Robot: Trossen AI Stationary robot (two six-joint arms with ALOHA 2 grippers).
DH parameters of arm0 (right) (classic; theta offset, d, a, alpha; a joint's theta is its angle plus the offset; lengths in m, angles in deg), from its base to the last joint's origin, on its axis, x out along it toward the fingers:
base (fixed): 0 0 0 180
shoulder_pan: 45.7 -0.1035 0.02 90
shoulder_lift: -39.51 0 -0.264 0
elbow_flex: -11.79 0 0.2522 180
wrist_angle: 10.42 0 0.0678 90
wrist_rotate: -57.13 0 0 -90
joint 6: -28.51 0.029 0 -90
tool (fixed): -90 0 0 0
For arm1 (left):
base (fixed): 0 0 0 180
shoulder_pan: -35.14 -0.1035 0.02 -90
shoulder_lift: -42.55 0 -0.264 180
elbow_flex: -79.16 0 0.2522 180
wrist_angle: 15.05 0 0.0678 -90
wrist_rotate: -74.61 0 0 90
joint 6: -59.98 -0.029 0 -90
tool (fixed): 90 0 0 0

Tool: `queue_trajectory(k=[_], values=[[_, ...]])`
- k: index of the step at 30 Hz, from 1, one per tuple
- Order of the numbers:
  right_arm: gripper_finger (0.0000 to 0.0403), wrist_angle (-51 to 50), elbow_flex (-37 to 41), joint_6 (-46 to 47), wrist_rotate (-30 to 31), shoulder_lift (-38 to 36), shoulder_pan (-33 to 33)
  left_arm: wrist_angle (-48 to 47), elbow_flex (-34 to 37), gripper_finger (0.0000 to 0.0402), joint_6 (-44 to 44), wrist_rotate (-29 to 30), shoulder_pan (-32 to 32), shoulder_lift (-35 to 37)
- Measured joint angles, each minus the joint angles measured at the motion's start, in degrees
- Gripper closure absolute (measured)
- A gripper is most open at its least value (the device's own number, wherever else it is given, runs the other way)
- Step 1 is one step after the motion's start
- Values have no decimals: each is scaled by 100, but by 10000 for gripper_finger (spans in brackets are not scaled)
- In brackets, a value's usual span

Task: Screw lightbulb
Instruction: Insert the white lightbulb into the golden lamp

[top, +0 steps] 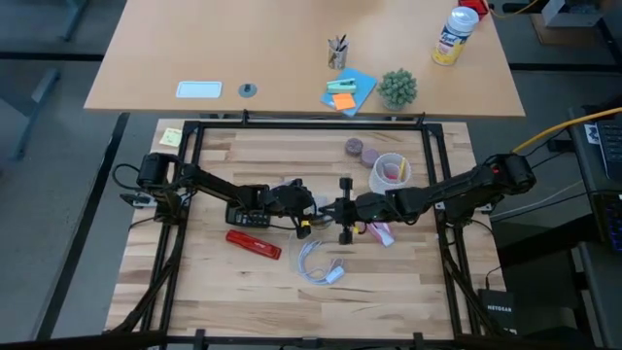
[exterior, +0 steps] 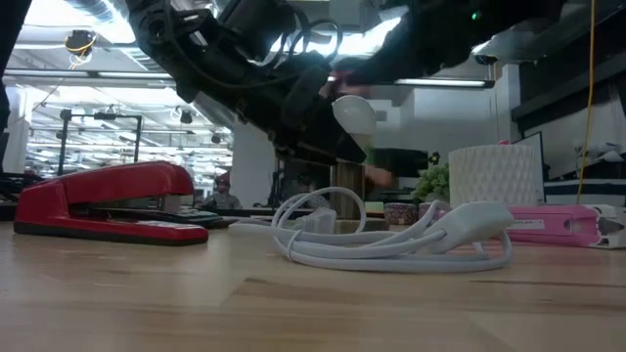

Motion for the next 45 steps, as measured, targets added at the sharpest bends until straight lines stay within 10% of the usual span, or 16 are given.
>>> queue_trajectory(k=[45], values=[[395,294,17,3,360,285,678,33,0,212,110,-85,61,0]])
